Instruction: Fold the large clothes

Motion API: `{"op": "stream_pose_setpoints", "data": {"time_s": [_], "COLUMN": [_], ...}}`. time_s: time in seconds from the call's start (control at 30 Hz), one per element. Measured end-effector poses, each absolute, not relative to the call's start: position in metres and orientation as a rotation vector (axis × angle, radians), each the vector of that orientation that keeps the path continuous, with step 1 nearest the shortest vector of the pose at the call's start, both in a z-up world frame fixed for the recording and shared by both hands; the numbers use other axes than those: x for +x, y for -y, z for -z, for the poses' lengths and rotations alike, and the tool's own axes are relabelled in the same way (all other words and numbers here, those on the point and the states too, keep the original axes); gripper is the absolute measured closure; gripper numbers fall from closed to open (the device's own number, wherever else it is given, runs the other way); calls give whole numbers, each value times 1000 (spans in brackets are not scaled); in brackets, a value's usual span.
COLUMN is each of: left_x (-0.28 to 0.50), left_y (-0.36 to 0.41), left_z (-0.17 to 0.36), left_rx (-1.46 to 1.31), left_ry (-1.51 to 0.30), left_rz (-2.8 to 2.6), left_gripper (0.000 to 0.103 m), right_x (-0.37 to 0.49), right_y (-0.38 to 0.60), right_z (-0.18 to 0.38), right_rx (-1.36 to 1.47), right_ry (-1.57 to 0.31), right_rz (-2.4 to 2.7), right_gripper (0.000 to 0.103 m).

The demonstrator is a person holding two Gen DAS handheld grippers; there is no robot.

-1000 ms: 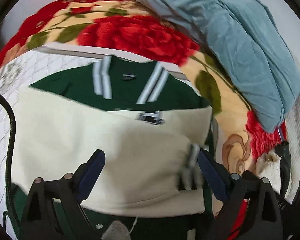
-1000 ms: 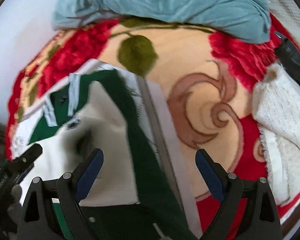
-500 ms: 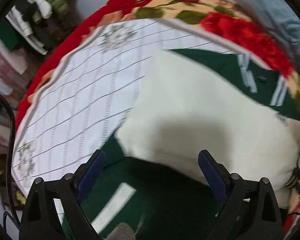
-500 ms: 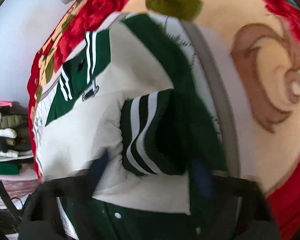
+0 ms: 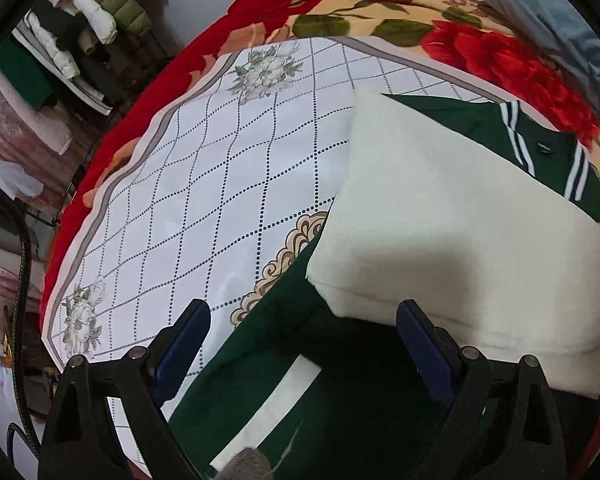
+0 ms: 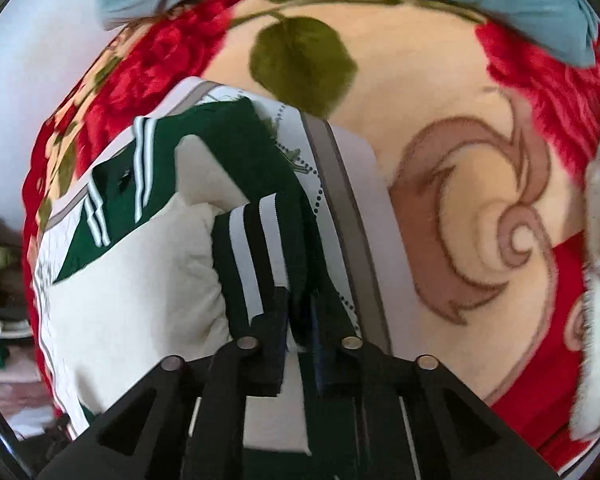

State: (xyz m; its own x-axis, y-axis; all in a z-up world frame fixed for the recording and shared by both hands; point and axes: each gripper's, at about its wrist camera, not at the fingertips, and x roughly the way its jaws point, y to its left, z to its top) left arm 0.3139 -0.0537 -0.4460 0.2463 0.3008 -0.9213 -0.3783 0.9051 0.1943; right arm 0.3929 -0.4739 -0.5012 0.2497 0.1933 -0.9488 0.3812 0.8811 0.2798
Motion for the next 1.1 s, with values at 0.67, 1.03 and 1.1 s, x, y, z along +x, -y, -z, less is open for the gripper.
{"op": "stream_pose_setpoints", "data": {"time_s": [0.67, 1.03, 1.1], "left_x": [249, 342, 344], "left_y": [-19, 2, 3], "left_z": [533, 547, 545], "left_rx": [-17, 92, 104], "left_ry": [-1409, -1276, -1274], "left_rz": [-447, -288, -292], "left_gripper": [8, 66, 75], "right_x": [250, 303, 309], "right_y": [463, 421, 422], "right_z": [547, 558, 556], "right_rx": [427, 143, 169], "right_ry": [-1521, -1482, -1466], "right_rz": [53, 54, 64], "right_gripper": [37, 39, 50]}}
